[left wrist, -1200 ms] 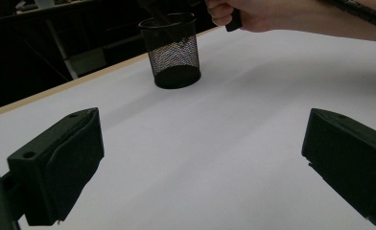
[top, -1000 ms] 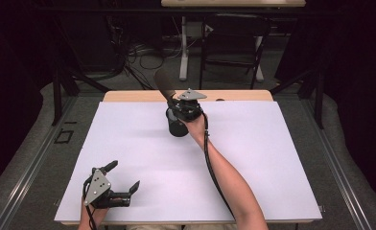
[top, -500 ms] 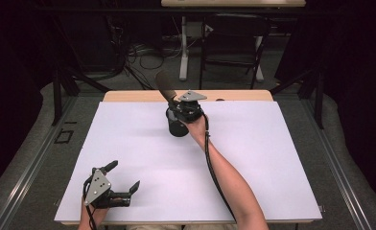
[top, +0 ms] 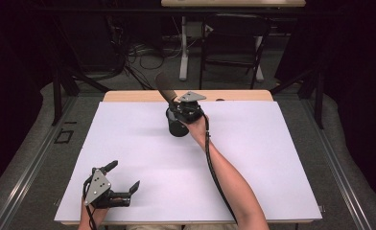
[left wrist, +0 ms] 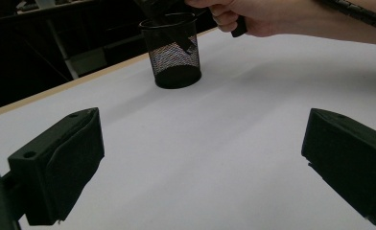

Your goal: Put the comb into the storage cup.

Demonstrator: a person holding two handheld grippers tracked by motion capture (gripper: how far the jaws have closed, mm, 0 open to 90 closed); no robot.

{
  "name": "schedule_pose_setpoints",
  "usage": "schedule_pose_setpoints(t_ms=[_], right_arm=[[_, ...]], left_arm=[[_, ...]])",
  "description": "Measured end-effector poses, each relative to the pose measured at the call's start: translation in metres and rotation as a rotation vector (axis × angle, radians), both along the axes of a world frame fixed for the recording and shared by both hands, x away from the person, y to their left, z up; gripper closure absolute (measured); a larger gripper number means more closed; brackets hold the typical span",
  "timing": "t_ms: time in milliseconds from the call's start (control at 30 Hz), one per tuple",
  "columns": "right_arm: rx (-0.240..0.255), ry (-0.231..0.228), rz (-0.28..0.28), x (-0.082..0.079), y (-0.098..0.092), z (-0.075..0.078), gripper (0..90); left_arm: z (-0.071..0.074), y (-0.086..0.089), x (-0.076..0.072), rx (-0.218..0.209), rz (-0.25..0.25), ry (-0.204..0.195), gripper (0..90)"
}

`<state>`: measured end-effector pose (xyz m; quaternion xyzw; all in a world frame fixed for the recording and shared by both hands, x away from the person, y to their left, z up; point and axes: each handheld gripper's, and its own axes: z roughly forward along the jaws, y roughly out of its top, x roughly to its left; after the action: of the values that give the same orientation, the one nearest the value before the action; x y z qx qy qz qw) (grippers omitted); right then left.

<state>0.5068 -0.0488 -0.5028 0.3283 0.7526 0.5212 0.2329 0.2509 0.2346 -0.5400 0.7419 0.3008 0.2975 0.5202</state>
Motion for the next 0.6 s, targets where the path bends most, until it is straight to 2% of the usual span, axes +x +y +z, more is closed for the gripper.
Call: schedule_pose_setpoints(t_ms=[600], right_arm=[[-0.017,0.008,-0.001,-0.0007,-0.0011,-0.0022,71.6]], left_arm=[[-0.0001,0.0000,0.0002,0.002,0.000,0.001,0.9]])
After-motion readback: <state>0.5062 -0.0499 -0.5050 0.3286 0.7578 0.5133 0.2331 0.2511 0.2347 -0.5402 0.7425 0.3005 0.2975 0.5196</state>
